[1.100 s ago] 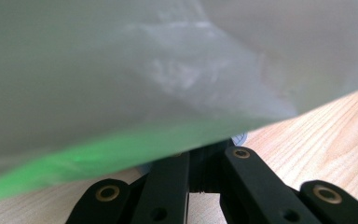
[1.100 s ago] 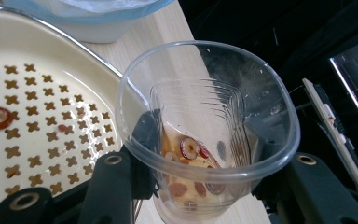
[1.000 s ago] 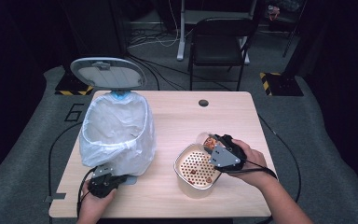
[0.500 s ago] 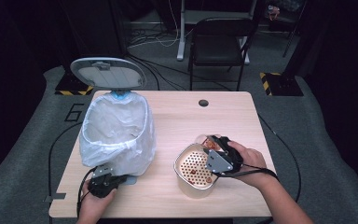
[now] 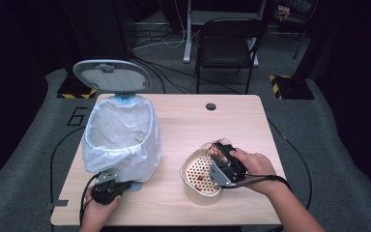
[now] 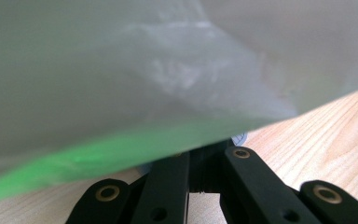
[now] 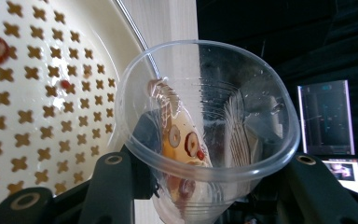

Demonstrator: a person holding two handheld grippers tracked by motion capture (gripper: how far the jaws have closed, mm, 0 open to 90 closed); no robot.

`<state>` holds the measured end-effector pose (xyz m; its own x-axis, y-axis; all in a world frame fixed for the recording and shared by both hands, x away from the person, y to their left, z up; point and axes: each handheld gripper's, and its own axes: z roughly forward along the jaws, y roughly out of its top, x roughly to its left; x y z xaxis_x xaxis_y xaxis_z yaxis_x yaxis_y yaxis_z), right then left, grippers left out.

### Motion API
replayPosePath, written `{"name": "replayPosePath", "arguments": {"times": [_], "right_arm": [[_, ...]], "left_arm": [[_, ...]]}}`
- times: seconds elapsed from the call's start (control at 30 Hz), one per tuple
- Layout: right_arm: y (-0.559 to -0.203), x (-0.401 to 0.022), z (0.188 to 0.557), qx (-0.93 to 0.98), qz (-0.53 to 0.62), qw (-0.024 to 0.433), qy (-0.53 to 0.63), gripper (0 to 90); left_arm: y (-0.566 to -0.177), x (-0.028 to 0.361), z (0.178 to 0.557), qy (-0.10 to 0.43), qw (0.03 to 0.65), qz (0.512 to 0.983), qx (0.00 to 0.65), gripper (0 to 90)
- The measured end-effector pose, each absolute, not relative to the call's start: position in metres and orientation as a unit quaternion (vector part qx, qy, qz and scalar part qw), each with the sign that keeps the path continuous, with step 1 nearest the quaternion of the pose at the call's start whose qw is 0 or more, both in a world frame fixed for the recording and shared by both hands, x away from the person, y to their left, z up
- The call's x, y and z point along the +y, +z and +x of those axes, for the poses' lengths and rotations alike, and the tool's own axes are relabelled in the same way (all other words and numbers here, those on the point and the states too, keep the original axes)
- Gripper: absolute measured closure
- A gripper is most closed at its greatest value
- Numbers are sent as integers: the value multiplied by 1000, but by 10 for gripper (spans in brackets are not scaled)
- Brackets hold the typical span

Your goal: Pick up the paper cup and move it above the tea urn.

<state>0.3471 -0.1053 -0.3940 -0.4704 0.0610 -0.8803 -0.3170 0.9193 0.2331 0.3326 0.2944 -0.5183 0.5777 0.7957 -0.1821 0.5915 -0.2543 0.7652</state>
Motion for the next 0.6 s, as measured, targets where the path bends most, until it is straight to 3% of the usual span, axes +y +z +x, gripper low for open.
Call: {"name": "replayPosePath", "arguments": {"times": [0.6], "right_arm": [[-400,-99,342,817,-151,544,118,537]], "left_arm": [[-518,294,333,121,419,783,443,900]]}}
